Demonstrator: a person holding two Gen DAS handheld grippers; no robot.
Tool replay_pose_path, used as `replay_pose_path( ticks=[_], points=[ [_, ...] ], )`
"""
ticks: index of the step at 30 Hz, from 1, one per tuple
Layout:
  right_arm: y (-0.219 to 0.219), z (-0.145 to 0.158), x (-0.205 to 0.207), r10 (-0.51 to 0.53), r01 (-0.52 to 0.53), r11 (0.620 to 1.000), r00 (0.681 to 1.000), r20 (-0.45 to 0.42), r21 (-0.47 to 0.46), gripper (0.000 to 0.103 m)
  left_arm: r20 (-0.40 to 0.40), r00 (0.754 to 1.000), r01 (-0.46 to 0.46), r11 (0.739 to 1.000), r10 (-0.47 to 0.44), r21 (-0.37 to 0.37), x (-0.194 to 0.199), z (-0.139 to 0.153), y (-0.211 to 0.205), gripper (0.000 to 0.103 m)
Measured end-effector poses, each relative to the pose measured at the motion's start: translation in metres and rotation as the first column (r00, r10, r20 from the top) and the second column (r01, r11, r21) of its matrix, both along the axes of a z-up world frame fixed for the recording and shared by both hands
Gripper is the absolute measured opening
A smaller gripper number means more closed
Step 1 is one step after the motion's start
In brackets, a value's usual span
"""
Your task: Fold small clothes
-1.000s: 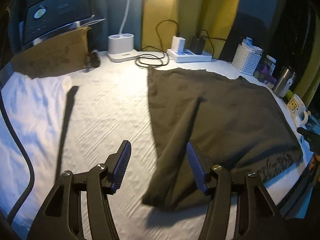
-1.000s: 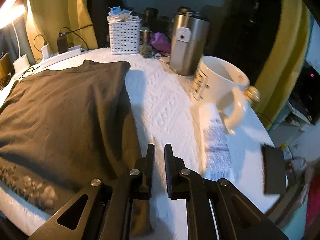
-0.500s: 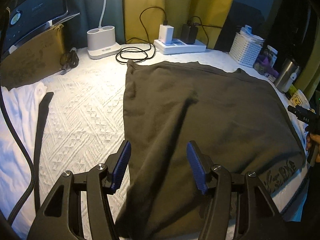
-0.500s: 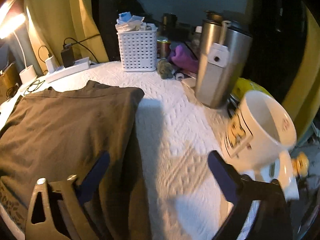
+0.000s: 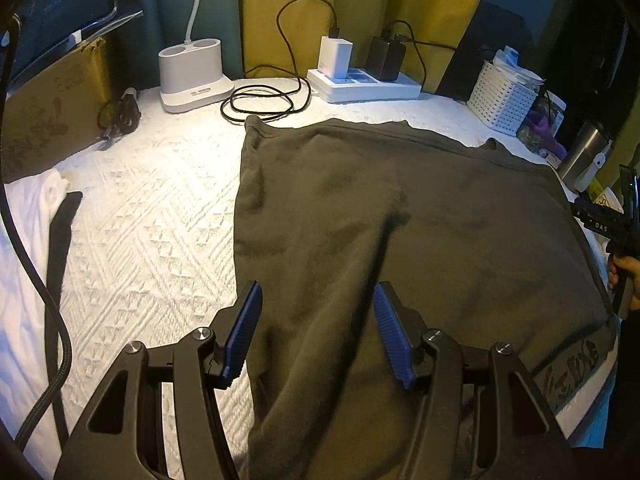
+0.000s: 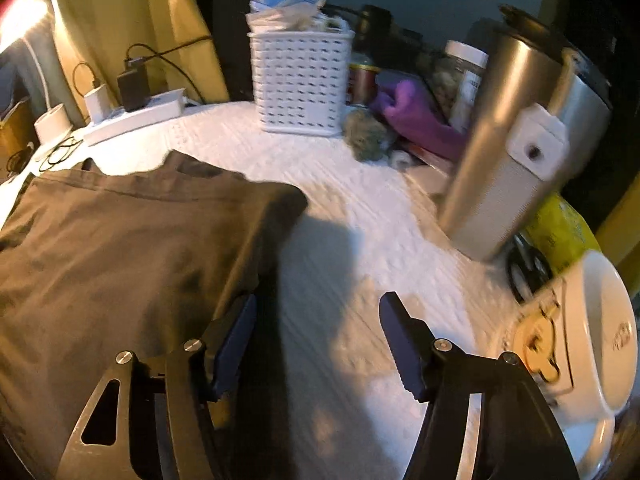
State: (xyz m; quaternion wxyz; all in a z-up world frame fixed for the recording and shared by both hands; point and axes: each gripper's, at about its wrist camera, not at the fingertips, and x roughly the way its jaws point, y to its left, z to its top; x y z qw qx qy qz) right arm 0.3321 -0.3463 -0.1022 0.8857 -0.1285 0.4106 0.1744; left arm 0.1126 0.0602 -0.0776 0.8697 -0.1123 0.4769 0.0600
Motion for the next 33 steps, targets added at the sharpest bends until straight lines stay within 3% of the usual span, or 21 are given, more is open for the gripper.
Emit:
replay_pose_path(
  ticks=[5,9,16,18,23,33],
  points=[
    [0.024,-0.006,0.002,0.035,-0.036,0.999,0.999,-0.019,-0.019,0.065,-0.005,1.0,-0.006,1.0,0.006,-0.007,0.002,-0.005,0.007,0.058],
    [0.029,-0.008,0.006,0.048,-0.048,0.999,0.998,-0.035,0.009,0.047,-0.008,1.0,-0.011,1.0,0.011,-0.017,0.002,-0.008,0.012,0.058],
    [0.039,-0.006,0.012,0.075,-0.074,0.997,0.997,-0.028,0.025,0.042,-0.005,1.0,-0.017,0.999,0.017,-0.027,0.001,-0.012,0.016,0.058],
    [0.041,-0.007,0.014,0.098,-0.095,0.994,0.994,-0.041,0.059,0.02,-0.005,1.0,-0.017,0.999,0.017,-0.028,0.001,-0.012,0.016,0.058],
    [0.042,-0.003,0.014,0.091,-0.089,0.994,0.995,-0.038,0.059,0.006,0.001,1.0,-0.021,0.999,0.021,-0.026,0.0,-0.01,0.017,0.058],
    [-0.003,0.011,0.024,-0.082,0.082,0.996,0.996,0.039,-0.016,0.002,0.01,1.0,-0.026,1.0,0.026,-0.011,0.003,-0.007,0.021,0.058]
  ],
)
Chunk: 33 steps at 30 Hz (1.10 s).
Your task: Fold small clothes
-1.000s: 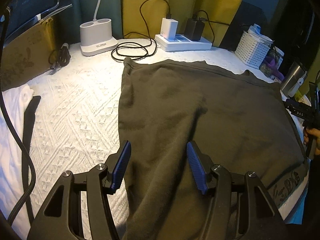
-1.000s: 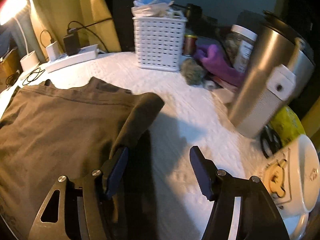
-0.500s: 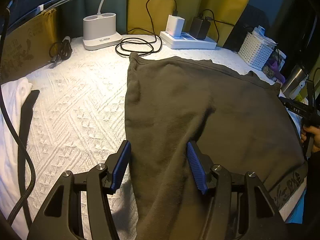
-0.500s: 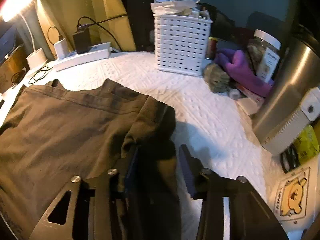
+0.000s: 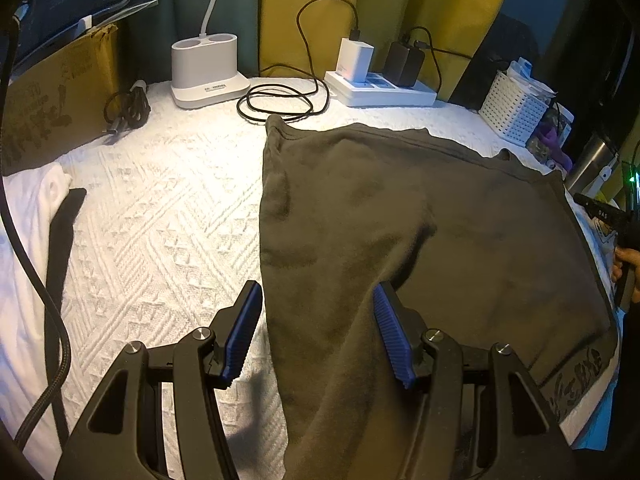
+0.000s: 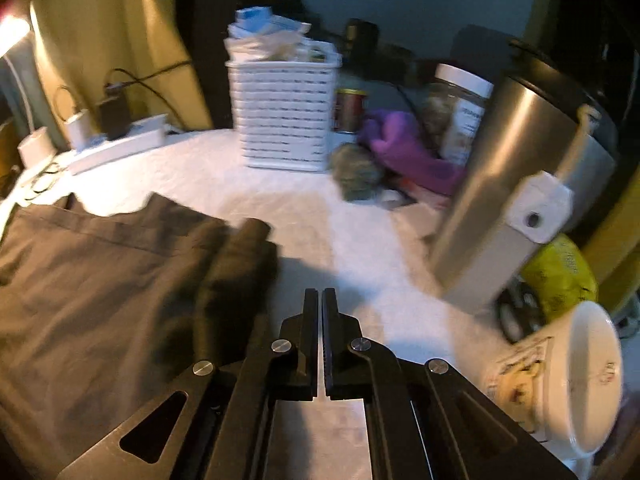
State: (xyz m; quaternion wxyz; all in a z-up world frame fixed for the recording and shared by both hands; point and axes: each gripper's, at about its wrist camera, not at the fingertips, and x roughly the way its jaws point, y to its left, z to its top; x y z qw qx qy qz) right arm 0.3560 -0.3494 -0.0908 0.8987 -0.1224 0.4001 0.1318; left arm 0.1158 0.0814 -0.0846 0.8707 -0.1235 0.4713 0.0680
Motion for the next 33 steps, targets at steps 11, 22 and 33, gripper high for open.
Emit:
replay_pose_path(
  ticks=[11,22,33],
  points=[
    [0.015,-0.021,-0.002,-0.002,-0.003,0.997,0.998,-0.066,-0.072,0.002,0.008,1.0,-0.003,1.0,0.003,0.005,0.002,0.003,0.003,0.058],
    [0.0,-0.004,-0.006,-0.028,0.043,0.99,0.993,-0.111,0.136,0.003,0.016,1.0,-0.005,1.0,0.005,0.002,-0.003,0.004,0.005,0.058],
    [0.015,-0.022,-0.013,-0.02,0.021,1.0,0.996,-0.091,0.012,0.049,0.006,1.0,0.007,1.0,-0.007,-0.011,-0.003,0.001,0.002,0.058]
  ],
)
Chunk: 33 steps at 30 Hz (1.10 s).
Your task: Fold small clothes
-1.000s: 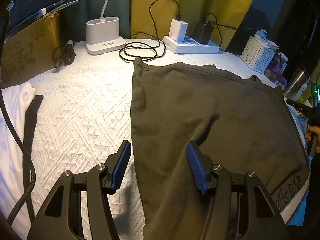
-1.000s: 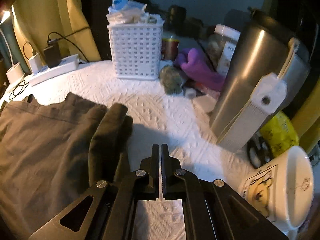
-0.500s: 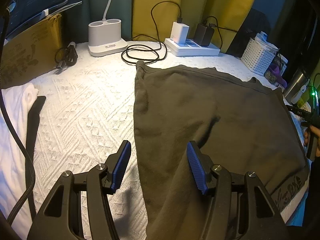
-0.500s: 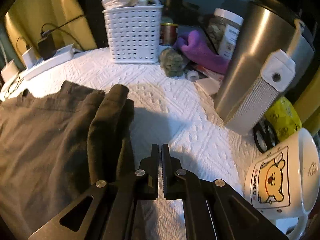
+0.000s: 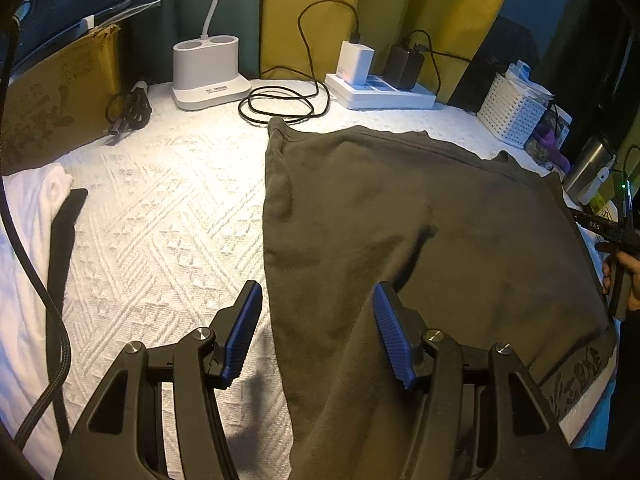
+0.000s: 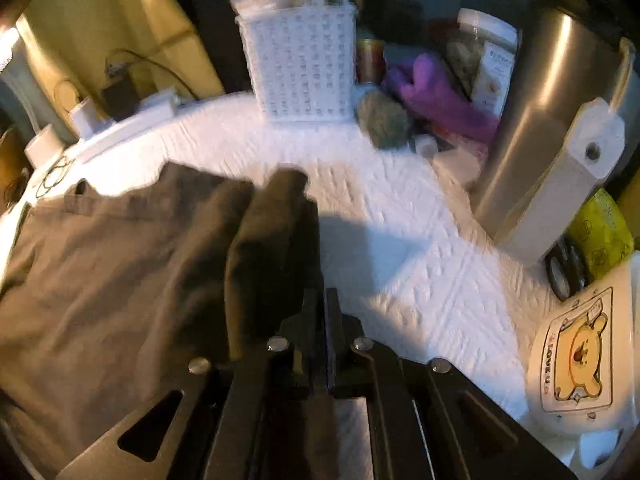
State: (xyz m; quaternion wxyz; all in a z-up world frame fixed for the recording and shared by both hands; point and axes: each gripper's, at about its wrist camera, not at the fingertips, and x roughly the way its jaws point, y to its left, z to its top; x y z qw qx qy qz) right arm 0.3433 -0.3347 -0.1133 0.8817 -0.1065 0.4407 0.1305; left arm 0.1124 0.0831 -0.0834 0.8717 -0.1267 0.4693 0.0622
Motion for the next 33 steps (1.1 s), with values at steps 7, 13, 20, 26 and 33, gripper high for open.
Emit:
replay_pose_path(
  ticks=[7,13,20,26,33],
  points=[
    [-0.011,-0.003,-0.002,-0.005,0.01,0.995,0.999,-0.047,0.104,0.103,-0.002,1.0,0.005,1.0,-0.005,-0.003,0.001,-0.001,-0.001,0.058],
    [-0.002,0.005,0.013,0.054,-0.049,0.988,0.998,-0.031,0.147,0.067,0.002,1.0,-0.001,1.0,0.001,0.006,0.0,0.001,-0.001,0.058],
    [0.015,0.002,0.024,0.13,-0.125,0.982,0.991,-0.027,0.141,0.033,-0.009,1.0,-0.012,1.0,0.012,0.006,0.0,-0.002,0.002,0.058],
    [0.018,0.003,0.022,0.136,-0.134,0.986,0.991,-0.004,0.101,0.005,-0.009,1.0,-0.002,1.0,0.003,0.012,0.003,-0.001,-0.001,0.058],
    [-0.014,0.013,0.029,0.014,-0.015,1.0,0.998,0.061,0.027,0.005,-0.014,1.0,-0.006,1.0,0.006,0.018,0.005,-0.001,0.0,0.058]
  ],
)
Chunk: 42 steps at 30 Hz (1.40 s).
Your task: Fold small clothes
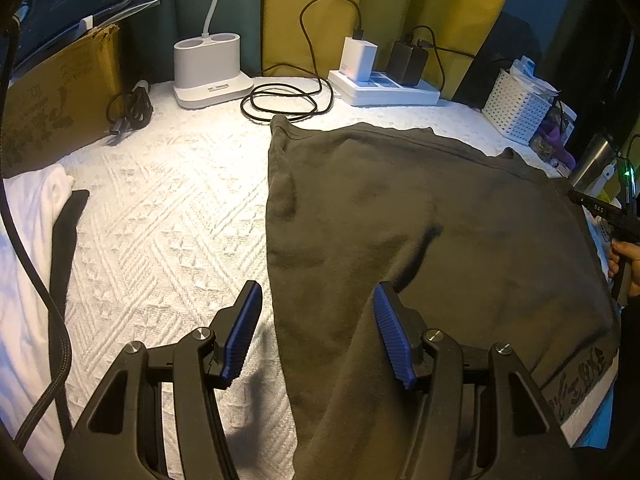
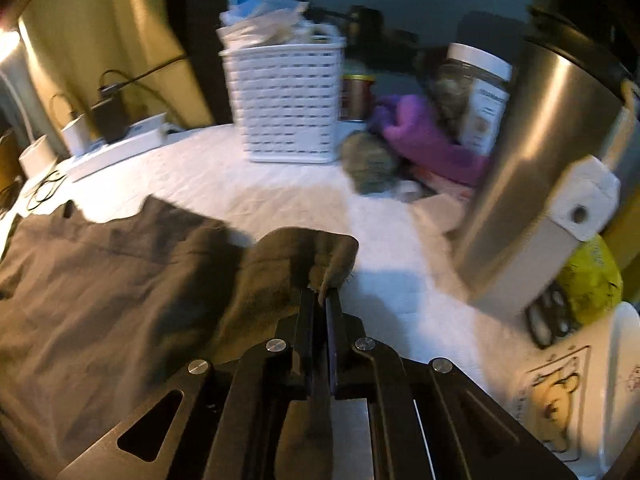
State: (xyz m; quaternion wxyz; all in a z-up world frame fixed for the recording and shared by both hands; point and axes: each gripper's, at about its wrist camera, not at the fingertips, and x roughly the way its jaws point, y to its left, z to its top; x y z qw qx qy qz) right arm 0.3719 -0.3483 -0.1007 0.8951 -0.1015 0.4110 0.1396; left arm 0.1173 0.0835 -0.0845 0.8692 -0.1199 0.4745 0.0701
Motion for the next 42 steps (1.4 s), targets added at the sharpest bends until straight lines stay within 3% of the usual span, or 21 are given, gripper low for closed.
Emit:
replay_pose_path(
  ticks=[8,13,16,17,18,19,20,25,29,31,34,36,38,42],
  points=[
    [-0.003,-0.011,0.008,-0.034,0.036,0.997,0.999,0.022,-0.071,0.005,-0.01,1.0,-0.022,0.999,0.023,0.032,0.005,-0.002,0.011,0.058],
    [-0.002,-0.011,0.002,-0.046,0.047,0.992,0.999,0.012,-0.121,0.009,-0.07,0.996,-0.059,0.997,0.063,0.055,0.002,-0.017,0.024,0.058],
    [-0.005,-0.009,-0.009,-0.054,0.053,0.991,0.999,-0.001,-0.122,0.015,-0.065,0.996,-0.056,0.996,0.06,0.063,-0.003,-0.015,0.029,0.058],
    [-0.006,-0.009,-0.012,-0.061,0.06,0.99,0.998,-0.002,-0.127,0.031,-0.063,0.996,-0.053,0.996,0.058,0.066,-0.003,-0.014,0.03,0.058],
    [-0.008,-0.008,-0.016,-0.068,0.067,0.99,0.998,0.0,-0.127,0.062,-0.056,0.997,-0.046,0.996,0.05,0.07,-0.002,-0.012,0.031,0.058],
    [-0.01,-0.006,-0.021,-0.064,0.063,0.992,0.998,-0.004,-0.107,0.079,-0.046,0.998,-0.034,0.996,0.038,0.077,-0.001,-0.009,0.032,0.058],
    [-0.011,-0.004,-0.026,-0.056,0.056,0.995,0.998,0.002,-0.088,0.089,-0.035,0.999,-0.021,0.996,0.024,0.086,0.002,-0.006,0.032,0.058],
    [-0.015,0.007,-0.05,-0.058,0.059,0.996,0.998,0.02,-0.072,0.09,-0.018,0.998,0.063,0.996,-0.062,0.058,0.019,-0.002,0.029,0.058],
    [-0.019,0.007,-0.071,-0.061,0.061,0.997,0.998,0.001,-0.037,0.09,-0.06,0.989,0.14,0.989,-0.137,0.041,0.026,-0.016,0.016,0.055],
    [-0.018,0.006,-0.084,-0.048,0.048,0.999,0.999,-0.009,-0.022,0.09,-0.061,0.985,0.162,0.986,-0.16,0.04,0.025,-0.02,0.011,0.039],
    [-0.013,0.001,-0.103,-0.035,0.034,0.999,0.999,-0.018,-0.037,0.09,-0.053,0.985,0.169,0.982,-0.165,0.079,0.023,-0.019,0.01,0.006],
    [-0.011,-0.004,-0.111,-0.036,0.035,0.999,0.999,-0.025,-0.04,0.09,-0.039,0.985,0.168,0.982,-0.166,0.08,0.023,-0.018,0.012,0.004],
    [-0.012,-0.008,-0.117,-0.051,0.049,0.998,0.998,-0.038,-0.035,0.09,-0.034,0.987,0.159,0.976,-0.156,0.15,0.025,-0.019,0.012,0.004],
    [-0.017,-0.011,-0.129,-0.09,0.088,0.995,0.995,-0.039,-0.053,0.09,-0.032,0.99,0.141,0.97,-0.137,0.199,0.031,-0.02,0.02,0.004]
  ],
)
